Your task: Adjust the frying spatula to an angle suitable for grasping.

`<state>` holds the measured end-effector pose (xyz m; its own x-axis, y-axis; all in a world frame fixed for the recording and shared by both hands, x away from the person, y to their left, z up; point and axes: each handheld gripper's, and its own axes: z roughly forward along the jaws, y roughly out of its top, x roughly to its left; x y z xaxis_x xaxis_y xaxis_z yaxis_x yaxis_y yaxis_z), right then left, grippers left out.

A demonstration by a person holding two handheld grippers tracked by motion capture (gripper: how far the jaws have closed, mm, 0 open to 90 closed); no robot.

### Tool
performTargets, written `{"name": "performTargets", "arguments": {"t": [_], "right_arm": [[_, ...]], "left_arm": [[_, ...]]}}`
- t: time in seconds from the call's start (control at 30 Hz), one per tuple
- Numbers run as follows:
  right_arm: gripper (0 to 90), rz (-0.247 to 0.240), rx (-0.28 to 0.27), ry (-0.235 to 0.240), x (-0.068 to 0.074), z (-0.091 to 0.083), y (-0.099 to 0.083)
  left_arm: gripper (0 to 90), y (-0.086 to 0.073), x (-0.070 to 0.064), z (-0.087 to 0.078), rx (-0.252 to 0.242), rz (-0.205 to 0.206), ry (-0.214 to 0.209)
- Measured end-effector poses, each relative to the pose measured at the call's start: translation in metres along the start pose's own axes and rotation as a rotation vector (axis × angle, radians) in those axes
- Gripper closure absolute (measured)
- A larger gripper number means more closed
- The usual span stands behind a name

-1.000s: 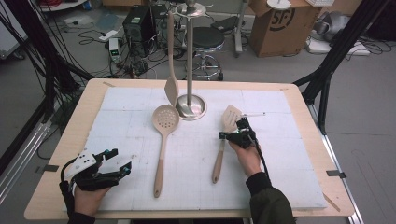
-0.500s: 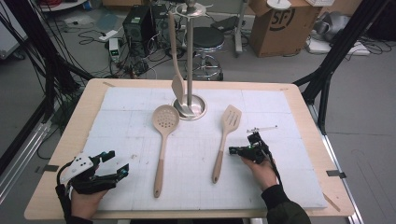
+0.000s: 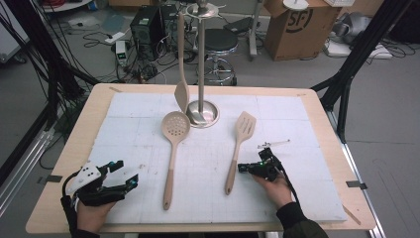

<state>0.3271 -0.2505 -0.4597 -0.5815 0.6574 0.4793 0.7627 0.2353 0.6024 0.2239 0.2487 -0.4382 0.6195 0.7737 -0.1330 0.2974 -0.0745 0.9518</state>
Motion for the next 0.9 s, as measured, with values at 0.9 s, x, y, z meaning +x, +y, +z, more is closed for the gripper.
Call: {"name": "performTargets", "arguments": {"t": [0.9], "right_arm": [[90.0, 0.004, -0.002, 0.068, 0.009, 0.014, 0.004]], "left_arm": [[23.3, -0.001, -0.002, 0.004, 0.012, 0.005, -0.006]]}}
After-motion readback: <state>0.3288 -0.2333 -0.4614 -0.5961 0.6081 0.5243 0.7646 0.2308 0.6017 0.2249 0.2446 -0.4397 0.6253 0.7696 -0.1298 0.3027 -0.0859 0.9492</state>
